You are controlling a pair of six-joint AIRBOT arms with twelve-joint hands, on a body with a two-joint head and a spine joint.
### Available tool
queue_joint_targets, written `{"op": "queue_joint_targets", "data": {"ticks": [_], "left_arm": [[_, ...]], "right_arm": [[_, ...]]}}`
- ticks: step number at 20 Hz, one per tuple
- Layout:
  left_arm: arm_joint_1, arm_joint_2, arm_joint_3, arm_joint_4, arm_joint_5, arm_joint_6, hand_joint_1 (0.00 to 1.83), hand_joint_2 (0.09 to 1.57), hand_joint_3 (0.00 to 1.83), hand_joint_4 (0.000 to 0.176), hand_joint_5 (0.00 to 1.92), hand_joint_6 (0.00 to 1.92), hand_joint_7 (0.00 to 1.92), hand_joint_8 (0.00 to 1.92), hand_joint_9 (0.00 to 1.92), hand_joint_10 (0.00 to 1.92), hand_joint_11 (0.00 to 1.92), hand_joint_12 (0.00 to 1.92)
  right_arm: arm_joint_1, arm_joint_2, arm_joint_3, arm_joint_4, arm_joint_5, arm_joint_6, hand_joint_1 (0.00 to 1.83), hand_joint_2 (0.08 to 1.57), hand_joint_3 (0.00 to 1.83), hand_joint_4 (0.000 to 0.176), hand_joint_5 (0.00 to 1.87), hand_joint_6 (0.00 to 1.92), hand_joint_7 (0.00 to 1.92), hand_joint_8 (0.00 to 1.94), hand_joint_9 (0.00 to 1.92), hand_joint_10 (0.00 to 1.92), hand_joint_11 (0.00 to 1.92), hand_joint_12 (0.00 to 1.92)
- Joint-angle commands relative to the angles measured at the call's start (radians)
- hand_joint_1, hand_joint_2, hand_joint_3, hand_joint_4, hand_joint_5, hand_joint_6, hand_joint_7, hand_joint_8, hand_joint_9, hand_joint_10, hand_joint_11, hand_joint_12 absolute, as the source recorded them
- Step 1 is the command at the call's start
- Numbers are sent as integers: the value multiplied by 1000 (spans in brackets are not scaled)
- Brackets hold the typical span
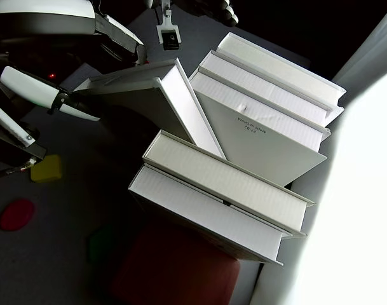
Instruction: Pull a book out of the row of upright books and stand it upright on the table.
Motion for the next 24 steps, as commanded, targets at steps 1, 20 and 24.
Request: {"op": "queue_joint_targets", "data": {"ticks": [1,20,24], "left_arm": [[-8,-6,5,-23,-123,-9,353,1326,0,75,13,1,0,0,0,0,0,0],[-9,-6,5,-25,-130,-9,290,1331,0,88,15,3,0,0,0,0,0,0],[-9,-6,5,-27,-131,-9,325,1329,0,87,21,2,0,0,0,0,0,0]], "right_arm": [[28,7,-12,80,-29,-9,1360,1165,3,0,881,1023,840,1283,807,1432,672,1726],[116,230,-137,279,298,0,1126,1310,6,0,734,1515,529,1561,302,1549,394,1921],[116,256,-152,297,340,16,1126,1311,6,0,734,1516,529,1561,302,1550,394,1921]]}}
